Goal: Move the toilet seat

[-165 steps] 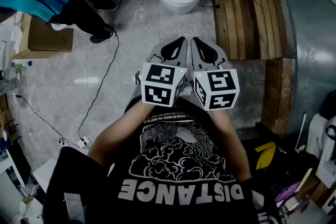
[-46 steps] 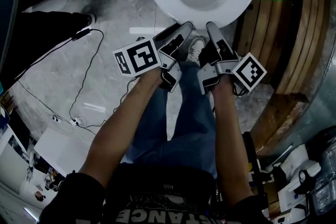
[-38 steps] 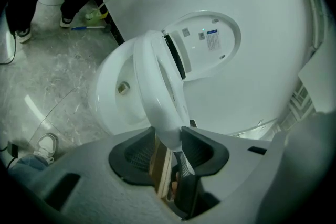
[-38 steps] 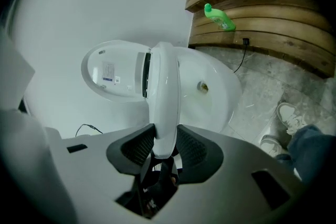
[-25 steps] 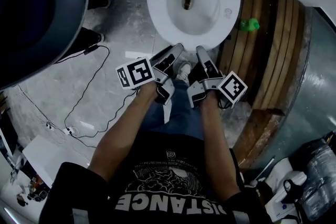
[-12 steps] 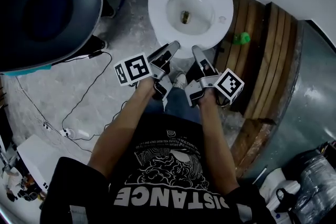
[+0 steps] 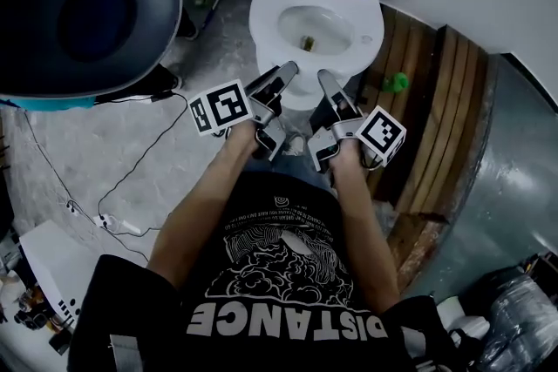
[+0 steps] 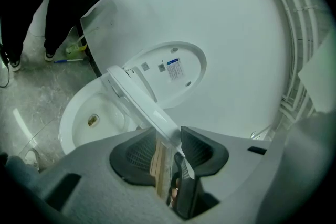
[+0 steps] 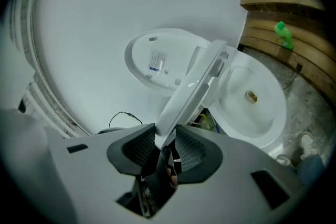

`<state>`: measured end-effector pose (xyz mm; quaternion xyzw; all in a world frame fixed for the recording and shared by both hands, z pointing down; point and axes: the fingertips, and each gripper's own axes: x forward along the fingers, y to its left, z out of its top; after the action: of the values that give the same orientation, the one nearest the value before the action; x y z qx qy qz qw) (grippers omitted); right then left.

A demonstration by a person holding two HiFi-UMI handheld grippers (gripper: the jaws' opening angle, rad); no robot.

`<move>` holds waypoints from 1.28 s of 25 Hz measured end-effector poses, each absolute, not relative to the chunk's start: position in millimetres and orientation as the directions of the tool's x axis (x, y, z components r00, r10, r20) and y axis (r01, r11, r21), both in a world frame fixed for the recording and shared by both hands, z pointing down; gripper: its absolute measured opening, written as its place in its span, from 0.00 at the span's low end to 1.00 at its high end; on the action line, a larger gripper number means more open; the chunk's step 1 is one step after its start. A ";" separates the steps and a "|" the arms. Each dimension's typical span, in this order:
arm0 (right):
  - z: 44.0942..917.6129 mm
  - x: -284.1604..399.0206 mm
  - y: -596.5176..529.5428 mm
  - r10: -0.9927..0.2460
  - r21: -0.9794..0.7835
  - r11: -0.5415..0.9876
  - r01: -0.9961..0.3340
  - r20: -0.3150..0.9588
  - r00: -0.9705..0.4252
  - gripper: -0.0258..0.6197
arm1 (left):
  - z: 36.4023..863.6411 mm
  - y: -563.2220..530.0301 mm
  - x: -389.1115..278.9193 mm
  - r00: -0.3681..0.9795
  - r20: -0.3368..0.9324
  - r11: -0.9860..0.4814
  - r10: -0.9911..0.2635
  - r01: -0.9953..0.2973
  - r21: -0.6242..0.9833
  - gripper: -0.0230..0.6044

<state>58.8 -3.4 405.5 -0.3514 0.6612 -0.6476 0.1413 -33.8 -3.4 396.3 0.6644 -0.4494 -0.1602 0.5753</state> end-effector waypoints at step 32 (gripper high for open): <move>309.3 49.5 -130.4 -0.702 -0.967 0.122 -0.224 0.075 -0.709 0.21 | 303.9 -127.4 -43.5 0.576 0.127 -0.121 -0.807 -0.373 0.920 0.25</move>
<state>49.5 -130.4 309.3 -0.3213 0.7202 -0.5793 0.2061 -43.5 -127.4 303.9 0.7190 -0.4104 -0.2086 0.5207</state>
